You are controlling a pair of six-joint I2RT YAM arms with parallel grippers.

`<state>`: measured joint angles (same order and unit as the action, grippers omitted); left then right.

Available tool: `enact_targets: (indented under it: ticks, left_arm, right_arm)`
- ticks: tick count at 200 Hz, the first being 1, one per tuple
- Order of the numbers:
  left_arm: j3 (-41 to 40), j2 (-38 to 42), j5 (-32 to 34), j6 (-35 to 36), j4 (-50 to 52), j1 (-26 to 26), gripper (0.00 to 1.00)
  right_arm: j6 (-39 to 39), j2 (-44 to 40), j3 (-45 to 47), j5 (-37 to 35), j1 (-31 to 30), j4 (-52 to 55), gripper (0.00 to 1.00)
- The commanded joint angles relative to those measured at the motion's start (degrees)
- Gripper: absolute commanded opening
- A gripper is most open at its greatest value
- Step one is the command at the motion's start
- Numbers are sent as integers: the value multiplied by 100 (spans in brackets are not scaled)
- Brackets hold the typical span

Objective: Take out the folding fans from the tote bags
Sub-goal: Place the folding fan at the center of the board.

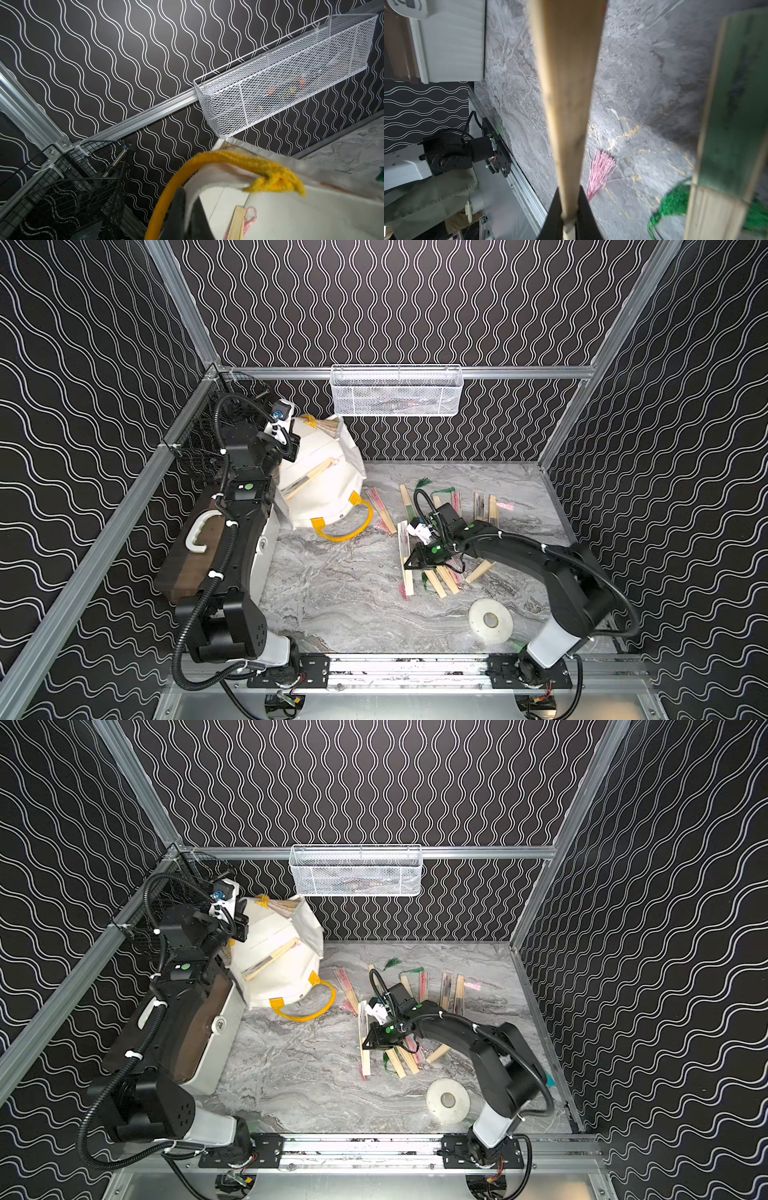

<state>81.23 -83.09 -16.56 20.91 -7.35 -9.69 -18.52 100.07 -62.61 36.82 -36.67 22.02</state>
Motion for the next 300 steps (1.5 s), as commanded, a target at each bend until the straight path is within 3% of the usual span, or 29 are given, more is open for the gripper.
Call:
enact_targets:
  ticks: [1, 66, 111, 173, 223, 268, 300]
  left_arm:
    - [-17, 90, -93, -95, -420, -32, 0]
    - [-162, 137, -272, -227, -526, -63, 0]
    - [-272, 218, -629, -329, -612, -66, 0]
    - [-319, 286, -818, -419, -480, -60, 0]
    - [-305, 310, -1065, -779, -568, -51, 0]
    - [-280, 322, -865, -667, -349, 238, 0]
    - [-109, 201, -343, -232, 102, 769, 0]
  right_arm:
    - [289, 522, -372, 428, -145, 154, 8]
    - [716, 1857, -830, 411, -447, 507, 14]
    - [587, 1996, -766, -303, -429, 654, 31]
    - [435, 569, -583, -1265, -429, 858, 52]
    - [315, -689, -695, -1757, -497, 798, 53]
    - [-2, -1809, -387, -1357, -649, -1017, 50]
    - [-407, -1792, -370, -1019, -656, -2300, 48]
